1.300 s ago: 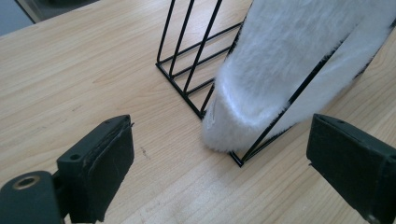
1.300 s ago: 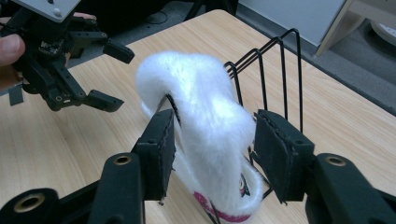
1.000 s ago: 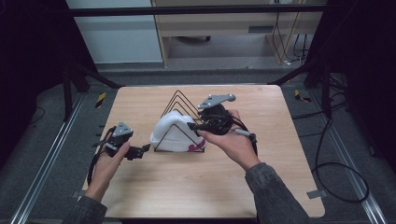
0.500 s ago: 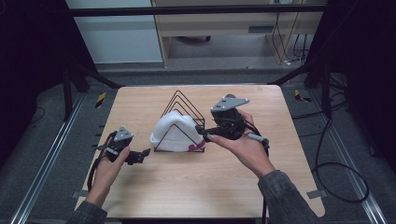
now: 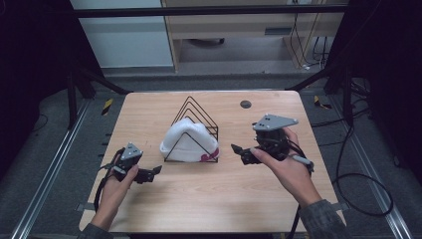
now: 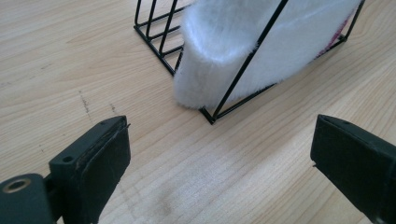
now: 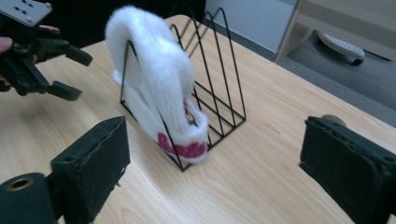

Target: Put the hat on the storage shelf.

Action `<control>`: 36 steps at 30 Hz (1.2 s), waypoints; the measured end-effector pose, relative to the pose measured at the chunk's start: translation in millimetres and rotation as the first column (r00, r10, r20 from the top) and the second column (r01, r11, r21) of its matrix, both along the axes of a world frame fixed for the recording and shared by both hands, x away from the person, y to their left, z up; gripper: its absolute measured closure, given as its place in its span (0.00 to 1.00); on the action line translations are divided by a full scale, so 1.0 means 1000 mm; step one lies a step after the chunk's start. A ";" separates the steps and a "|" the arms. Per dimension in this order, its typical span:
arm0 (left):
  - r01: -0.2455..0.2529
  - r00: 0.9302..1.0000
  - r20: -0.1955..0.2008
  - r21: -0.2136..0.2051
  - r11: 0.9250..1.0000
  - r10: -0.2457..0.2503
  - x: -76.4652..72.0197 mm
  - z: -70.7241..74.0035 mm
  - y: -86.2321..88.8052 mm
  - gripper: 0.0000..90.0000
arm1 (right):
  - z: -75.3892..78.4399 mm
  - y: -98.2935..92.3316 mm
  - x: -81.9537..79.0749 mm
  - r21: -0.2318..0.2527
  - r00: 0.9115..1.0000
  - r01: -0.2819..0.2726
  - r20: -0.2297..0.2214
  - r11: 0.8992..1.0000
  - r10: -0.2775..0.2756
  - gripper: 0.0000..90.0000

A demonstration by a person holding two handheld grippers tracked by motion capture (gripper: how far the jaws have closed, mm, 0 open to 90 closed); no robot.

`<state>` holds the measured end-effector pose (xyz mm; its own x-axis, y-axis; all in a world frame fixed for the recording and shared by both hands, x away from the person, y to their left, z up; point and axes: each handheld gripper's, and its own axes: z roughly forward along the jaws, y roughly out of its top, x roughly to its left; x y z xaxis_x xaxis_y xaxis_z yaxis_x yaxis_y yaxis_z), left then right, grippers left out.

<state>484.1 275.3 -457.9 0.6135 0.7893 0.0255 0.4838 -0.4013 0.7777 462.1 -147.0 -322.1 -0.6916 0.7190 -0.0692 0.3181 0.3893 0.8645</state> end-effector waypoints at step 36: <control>-0.053 0.995 -0.081 0.071 0.996 0.059 0.008 -0.043 0.014 0.03 | -0.118 -0.076 -0.009 -0.080 0.971 0.178 -0.150 0.981 -0.188 0.13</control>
